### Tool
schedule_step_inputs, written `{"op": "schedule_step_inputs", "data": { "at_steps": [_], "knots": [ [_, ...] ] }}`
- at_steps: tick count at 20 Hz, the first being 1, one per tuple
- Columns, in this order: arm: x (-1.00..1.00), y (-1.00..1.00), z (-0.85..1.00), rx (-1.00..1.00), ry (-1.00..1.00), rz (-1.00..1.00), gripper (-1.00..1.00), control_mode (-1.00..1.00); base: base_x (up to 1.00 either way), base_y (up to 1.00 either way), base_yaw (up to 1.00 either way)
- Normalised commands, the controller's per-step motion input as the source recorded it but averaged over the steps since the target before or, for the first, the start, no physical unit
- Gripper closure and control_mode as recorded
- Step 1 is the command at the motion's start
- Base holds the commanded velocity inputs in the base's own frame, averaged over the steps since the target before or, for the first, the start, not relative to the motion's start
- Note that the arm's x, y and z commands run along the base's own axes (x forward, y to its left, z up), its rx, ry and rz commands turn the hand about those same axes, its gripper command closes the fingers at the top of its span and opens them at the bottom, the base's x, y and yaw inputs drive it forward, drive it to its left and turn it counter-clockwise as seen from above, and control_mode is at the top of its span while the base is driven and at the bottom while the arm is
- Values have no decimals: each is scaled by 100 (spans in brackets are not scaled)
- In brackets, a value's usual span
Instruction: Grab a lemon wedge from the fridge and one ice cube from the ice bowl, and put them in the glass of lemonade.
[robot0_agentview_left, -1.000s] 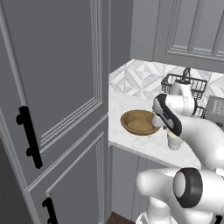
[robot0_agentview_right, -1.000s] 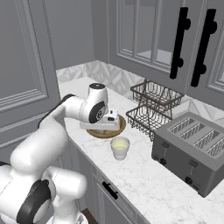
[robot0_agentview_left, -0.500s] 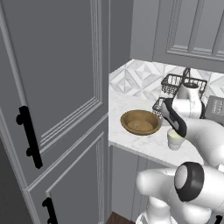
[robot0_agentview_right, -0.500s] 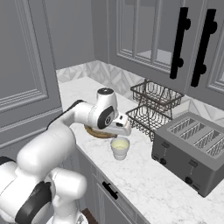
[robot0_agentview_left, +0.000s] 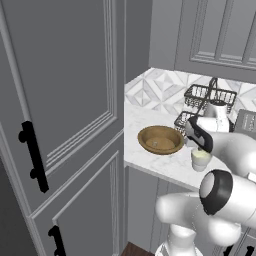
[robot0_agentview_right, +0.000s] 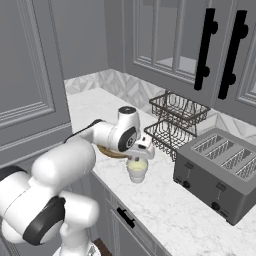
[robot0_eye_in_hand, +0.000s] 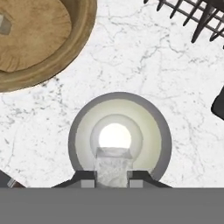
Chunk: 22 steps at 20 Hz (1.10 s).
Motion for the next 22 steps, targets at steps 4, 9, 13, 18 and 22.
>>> {"op": "schedule_step_inputs", "data": {
  "at_steps": [4, 9, 13, 18, 22],
  "knots": [
    [-2, -19, -5, 0, 0, 0, 100, -100, 0, 0, 0],
    [0, 0, -1, 0, 0, 0, 100, -100, 0, 0, 0],
    [0, 1, 0, 0, 0, 0, -100, -100, 0, 0, 0],
    [0, 0, 4, 0, 0, 0, -100, -100, 0, 0, 0],
    [0, 0, 19, -2, 1, 0, -100, -100, 0, 0, 0]
  ]
}}
